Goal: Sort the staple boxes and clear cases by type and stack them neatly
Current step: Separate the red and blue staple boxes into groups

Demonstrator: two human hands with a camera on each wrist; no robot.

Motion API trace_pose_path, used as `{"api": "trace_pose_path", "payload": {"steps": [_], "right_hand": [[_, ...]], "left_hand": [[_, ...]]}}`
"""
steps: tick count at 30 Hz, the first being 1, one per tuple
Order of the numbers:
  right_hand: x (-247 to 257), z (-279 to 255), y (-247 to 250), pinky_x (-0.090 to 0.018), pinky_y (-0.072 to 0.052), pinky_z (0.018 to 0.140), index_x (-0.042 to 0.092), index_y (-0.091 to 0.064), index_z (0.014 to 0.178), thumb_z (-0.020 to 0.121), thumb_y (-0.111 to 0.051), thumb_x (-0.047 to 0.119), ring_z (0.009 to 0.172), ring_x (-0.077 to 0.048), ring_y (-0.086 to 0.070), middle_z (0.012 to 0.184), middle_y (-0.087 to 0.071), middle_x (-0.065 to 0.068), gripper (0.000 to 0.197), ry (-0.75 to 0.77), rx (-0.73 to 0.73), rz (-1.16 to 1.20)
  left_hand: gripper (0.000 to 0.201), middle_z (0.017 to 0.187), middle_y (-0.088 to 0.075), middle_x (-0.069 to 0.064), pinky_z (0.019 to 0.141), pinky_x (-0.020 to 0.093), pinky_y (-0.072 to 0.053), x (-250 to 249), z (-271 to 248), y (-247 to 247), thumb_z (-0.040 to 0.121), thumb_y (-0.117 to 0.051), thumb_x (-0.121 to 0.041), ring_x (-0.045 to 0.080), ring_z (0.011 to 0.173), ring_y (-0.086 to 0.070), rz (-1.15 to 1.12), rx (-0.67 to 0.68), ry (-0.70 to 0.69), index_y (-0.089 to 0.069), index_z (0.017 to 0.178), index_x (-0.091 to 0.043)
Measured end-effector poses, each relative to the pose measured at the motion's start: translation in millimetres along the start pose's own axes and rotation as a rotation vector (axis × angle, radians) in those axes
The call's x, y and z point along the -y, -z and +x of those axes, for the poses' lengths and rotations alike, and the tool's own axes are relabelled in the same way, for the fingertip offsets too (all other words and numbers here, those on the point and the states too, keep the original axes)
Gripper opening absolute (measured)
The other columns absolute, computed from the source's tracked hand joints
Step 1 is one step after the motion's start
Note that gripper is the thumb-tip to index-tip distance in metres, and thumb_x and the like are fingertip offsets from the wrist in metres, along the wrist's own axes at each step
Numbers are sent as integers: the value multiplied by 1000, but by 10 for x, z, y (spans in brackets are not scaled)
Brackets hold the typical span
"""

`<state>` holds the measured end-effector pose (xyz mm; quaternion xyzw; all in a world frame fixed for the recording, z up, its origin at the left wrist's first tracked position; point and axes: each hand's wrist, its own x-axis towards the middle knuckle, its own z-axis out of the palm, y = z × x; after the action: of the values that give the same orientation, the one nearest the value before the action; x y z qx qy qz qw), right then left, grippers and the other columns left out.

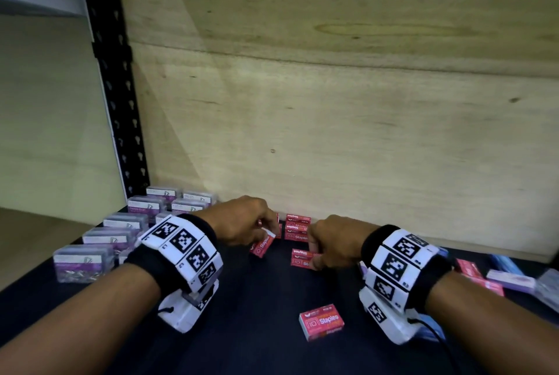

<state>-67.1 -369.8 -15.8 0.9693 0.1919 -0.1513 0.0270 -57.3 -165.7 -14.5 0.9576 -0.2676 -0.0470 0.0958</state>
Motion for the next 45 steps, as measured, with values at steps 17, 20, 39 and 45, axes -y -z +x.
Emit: {"api": "trace_pose_path", "payload": {"steps": [17, 20, 39, 45], "right_hand": [[-71, -3, 32, -27, -49, 77, 24, -64, 97, 89, -70, 27, 90, -15, -64, 100, -68, 2, 10, 10, 51, 29], [-54, 6, 30, -28, -48, 76, 19, -65, 104, 92, -67, 29, 90, -18, -64, 98, -67, 1, 16, 0, 44, 27], [-42, 144, 1, -38, -59, 85, 14, -54, 113, 94, -65, 26, 87, -24, -72, 102, -70, -7, 25, -73, 6, 91], [-73, 163, -7, -37, -60, 83, 16, -54, 108, 94, -66, 25, 81, -21, -74, 102, -69, -4, 20, -81, 10, 165]], "left_hand": [[33, 102, -62, -10, 82, 21, -49, 213, 14, -183, 86, -74, -21, 9, 92, -60, -53, 90, 155, -61, 116, -25], [23, 97, -64, -9, 78, 23, -47, 260, -55, -149, 86, -73, -33, 11, 89, -61, 13, 125, 238, -62, 104, -23], [37, 116, -64, 7, 91, 35, -47, 139, 59, -165, 95, -59, -37, 24, 104, -61, 242, 126, 217, -53, 128, -20], [37, 114, -66, 10, 91, 34, -48, 152, 66, -172, 95, -59, -36, 26, 103, -62, 265, 103, 202, -54, 126, -18]]}}
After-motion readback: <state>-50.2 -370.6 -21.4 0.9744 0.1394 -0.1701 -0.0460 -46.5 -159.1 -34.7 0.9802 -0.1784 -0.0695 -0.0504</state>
